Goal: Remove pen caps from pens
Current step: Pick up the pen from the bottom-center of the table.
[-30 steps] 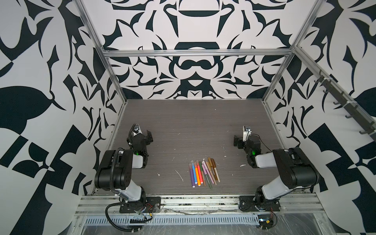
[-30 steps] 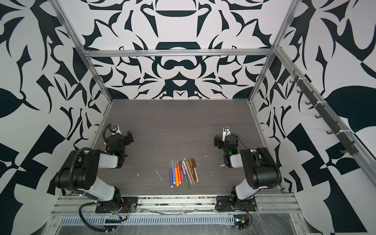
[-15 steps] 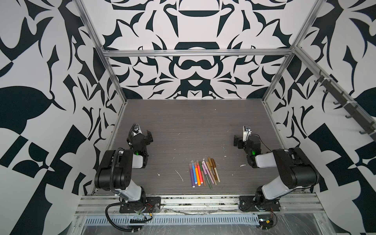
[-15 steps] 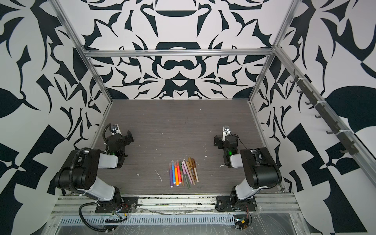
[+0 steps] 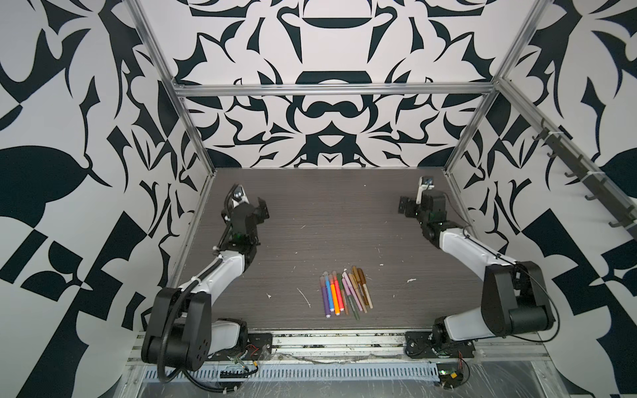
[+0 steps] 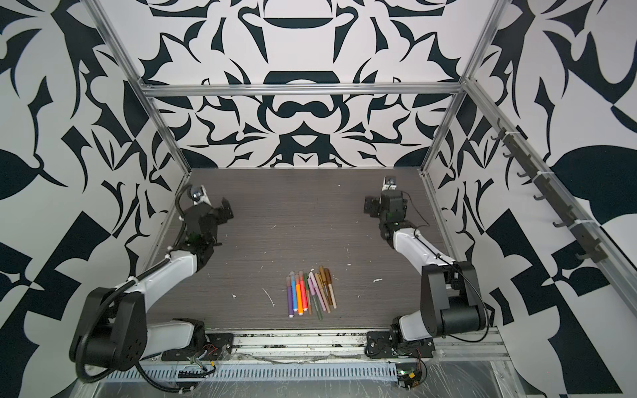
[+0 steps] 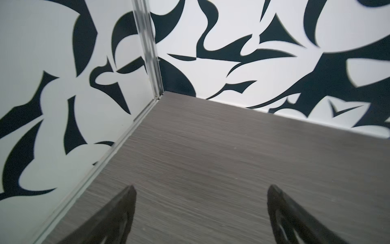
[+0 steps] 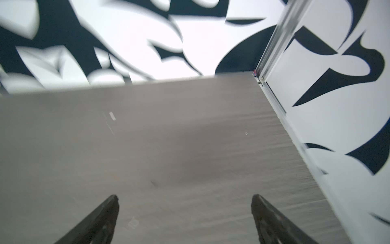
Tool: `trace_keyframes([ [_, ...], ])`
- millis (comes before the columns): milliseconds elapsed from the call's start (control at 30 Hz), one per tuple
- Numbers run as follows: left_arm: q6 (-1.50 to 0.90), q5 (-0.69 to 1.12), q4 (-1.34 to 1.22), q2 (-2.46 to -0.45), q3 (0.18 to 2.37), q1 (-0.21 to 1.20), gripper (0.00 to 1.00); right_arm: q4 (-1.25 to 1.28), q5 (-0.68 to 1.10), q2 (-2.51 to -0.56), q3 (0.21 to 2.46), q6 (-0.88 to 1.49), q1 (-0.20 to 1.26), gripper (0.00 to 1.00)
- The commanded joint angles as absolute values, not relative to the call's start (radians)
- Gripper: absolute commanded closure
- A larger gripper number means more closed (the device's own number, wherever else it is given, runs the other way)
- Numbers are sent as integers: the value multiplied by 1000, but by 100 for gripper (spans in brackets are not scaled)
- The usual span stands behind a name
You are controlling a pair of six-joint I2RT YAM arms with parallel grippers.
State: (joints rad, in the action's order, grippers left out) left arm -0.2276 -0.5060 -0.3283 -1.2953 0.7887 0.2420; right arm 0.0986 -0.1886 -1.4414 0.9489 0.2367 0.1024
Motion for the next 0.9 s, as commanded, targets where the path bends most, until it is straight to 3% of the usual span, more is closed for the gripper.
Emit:
trace_keyframes([
  [0,-390,-449,121,-1379,983,387,1,-295,-30,-1454,1034,508,90,1],
  [100,-347,-454,268,-1482,1134,606,1,-385,135,-1468,1043,492,127,1],
  [233,-441,-489,386,-1505,1203,737,1,-502,122,-1397,991,395,300,7],
  [533,-793,-410,568,-1338,1122,712,1,-603,24,-1138,754,533,728,23],
  [767,-861,-350,640,-1327,1105,684,1,-769,-1,-1013,727,675,793,45],
  [867,-896,-303,605,-1348,1080,684,1,-800,42,-991,699,692,797,49],
])
